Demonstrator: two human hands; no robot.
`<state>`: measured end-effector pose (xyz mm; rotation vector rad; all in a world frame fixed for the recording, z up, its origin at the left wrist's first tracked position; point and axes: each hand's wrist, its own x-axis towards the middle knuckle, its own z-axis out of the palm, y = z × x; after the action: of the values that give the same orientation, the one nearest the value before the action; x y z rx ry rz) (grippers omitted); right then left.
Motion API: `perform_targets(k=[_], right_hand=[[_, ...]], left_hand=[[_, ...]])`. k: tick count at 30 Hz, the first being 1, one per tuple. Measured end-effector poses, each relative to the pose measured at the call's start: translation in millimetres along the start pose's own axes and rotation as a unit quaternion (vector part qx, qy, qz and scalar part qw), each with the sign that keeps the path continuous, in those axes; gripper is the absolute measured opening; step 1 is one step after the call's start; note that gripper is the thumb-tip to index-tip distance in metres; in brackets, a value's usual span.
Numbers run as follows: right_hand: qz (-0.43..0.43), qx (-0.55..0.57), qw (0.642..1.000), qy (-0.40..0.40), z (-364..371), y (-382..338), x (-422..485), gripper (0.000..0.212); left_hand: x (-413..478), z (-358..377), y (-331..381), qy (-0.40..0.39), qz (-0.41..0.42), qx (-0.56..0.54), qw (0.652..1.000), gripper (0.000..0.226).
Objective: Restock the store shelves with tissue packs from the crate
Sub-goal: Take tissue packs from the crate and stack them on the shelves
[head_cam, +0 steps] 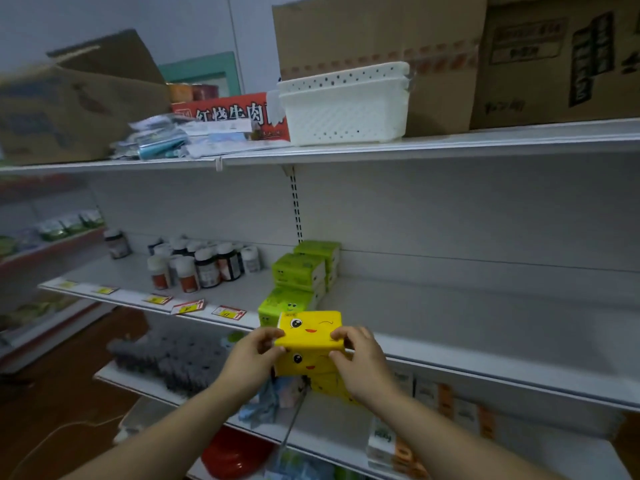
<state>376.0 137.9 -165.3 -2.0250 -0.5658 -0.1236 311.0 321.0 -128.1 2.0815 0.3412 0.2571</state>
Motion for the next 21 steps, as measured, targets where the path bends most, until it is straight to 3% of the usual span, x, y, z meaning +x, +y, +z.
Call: perform_targets(k=[7, 14, 21], right_hand=[[0.039, -0.032, 0.999, 0.016, 44, 41, 10, 0.019], [-0.026, -0.070, 0.996, 0.052, 130, 74, -1, 0.014], [0.100, -0.057, 0.993, 0.000, 172, 132, -6, 0.007]], left_hand=[[45, 15, -59, -0.058, -0.041, 0.029, 0.997, 0.023], [79, 24, -150, -0.092, -0.064, 0.046, 0.993, 0.023], [95, 46, -206, -0.155, -0.095, 0.064, 0.981, 0.033]])
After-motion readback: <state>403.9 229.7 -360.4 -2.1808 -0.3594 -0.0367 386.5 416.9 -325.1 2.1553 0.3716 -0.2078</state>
